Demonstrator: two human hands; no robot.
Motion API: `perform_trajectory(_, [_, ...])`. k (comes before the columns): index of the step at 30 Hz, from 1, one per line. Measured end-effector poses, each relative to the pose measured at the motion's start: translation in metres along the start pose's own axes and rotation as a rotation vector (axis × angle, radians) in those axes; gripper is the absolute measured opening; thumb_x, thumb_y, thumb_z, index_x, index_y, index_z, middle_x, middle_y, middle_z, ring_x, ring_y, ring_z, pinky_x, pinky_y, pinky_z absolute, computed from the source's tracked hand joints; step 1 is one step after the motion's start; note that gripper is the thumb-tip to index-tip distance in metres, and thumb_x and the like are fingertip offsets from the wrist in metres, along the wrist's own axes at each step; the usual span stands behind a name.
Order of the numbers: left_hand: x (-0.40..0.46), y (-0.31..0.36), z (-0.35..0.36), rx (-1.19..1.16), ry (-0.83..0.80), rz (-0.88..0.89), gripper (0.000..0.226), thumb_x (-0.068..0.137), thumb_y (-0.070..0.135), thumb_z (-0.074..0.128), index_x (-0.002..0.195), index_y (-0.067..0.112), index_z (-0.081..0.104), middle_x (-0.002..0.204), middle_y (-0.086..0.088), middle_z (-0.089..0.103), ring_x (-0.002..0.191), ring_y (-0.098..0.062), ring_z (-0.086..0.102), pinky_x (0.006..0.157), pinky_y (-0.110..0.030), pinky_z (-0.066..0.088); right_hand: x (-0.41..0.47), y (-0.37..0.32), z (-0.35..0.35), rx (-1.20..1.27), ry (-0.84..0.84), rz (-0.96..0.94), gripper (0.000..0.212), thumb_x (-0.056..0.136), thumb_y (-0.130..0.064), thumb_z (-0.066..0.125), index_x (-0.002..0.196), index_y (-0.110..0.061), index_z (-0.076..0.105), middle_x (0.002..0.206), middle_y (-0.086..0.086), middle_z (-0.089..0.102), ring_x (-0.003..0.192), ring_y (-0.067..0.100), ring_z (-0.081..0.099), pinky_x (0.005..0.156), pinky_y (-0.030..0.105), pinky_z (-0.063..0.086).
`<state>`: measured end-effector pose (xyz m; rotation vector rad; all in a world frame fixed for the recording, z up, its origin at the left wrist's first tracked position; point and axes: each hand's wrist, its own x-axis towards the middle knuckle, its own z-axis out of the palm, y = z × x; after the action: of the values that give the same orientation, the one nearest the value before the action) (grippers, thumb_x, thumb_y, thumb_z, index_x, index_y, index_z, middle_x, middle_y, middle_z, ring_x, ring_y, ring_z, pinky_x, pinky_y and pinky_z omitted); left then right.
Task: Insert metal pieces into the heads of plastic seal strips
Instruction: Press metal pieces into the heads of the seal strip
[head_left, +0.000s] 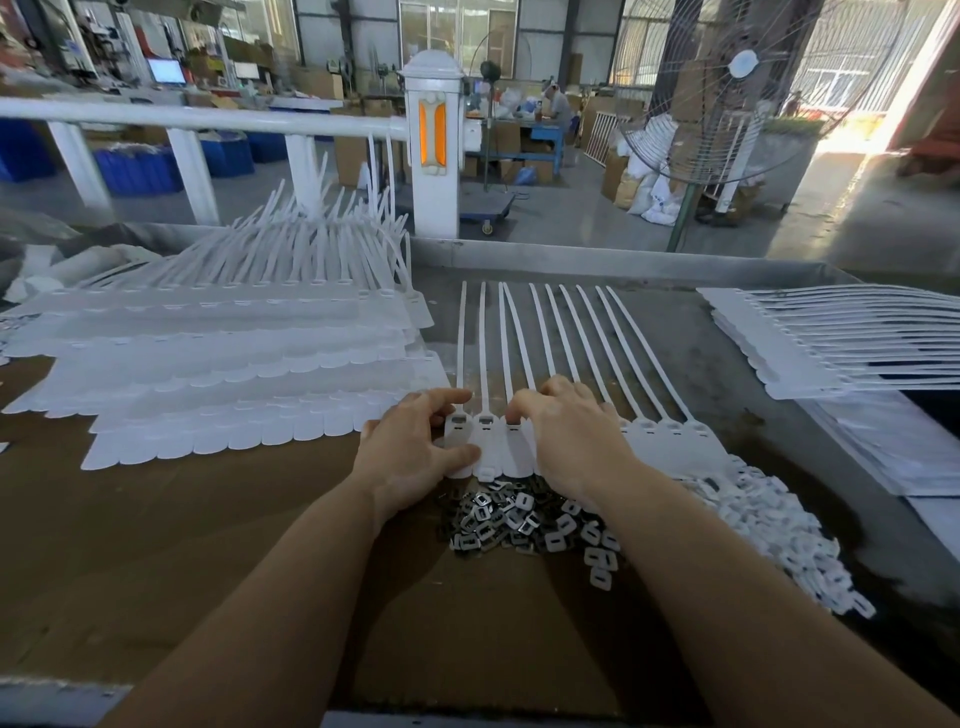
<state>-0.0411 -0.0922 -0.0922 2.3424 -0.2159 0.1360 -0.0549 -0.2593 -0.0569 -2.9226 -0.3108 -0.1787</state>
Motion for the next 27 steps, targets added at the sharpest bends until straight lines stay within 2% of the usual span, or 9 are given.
perform_trajectory(6, [0.001,0.0,0.0,0.001,0.003,0.012,0.052,0.078,0.035,0.072,0.124,0.041,0.05,0.112,0.014,0.049,0.1,-0.002,0.045,0.096,-0.031,0.022,-0.011,0.011,0.0,0.058,0.102,-0.015,0.036,0.088,-0.007,0.055,0.119,-0.027,0.057,0.124,-0.001,0.05,0.12,0.018,0.041,0.1,0.038,0.03])
perform_trajectory(12, [-0.001,0.0,-0.001,0.0,-0.002,0.012,0.05,0.079,0.034,0.072,0.123,0.039,0.051,0.114,0.011,0.05,0.103,-0.004,0.047,0.105,-0.039,0.028,-0.023,0.018,-0.003,0.068,0.116,0.005,0.035,0.086,-0.002,0.055,0.112,-0.024,0.062,0.114,-0.004,0.056,0.113,0.015,0.047,0.098,0.034,0.036])
perform_trajectory(16, [0.0,0.0,0.0,0.001,-0.005,0.007,0.047,0.079,0.034,0.071,0.121,0.041,0.051,0.114,0.012,0.049,0.106,-0.006,0.048,0.107,-0.042,0.029,-0.031,0.019,-0.006,0.099,0.121,-0.01,0.024,0.09,-0.008,0.056,0.104,-0.024,0.067,0.108,-0.006,0.061,0.104,0.012,0.053,0.097,0.033,0.037])
perform_trajectory(21, [0.0,0.0,0.0,0.006,-0.009,0.01,0.042,0.079,0.035,0.071,0.115,0.044,0.052,0.116,0.013,0.049,0.102,-0.004,0.047,0.105,-0.04,0.028,-0.037,0.015,-0.013,0.146,0.043,-0.098,0.014,0.087,-0.018,0.062,0.093,-0.026,0.072,0.097,-0.01,0.065,0.093,0.01,0.057,0.098,0.04,0.039])
perform_trajectory(27, [-0.001,0.002,-0.001,-0.004,-0.02,0.007,0.039,0.079,0.036,0.071,0.109,0.048,0.049,0.116,0.014,0.048,0.105,-0.006,0.048,0.107,-0.045,0.028,-0.037,0.012,-0.016,0.033,-0.079,-0.151,0.017,0.088,-0.029,0.061,0.102,-0.033,0.069,0.107,-0.009,0.062,0.104,0.014,0.052,0.099,0.037,0.036])
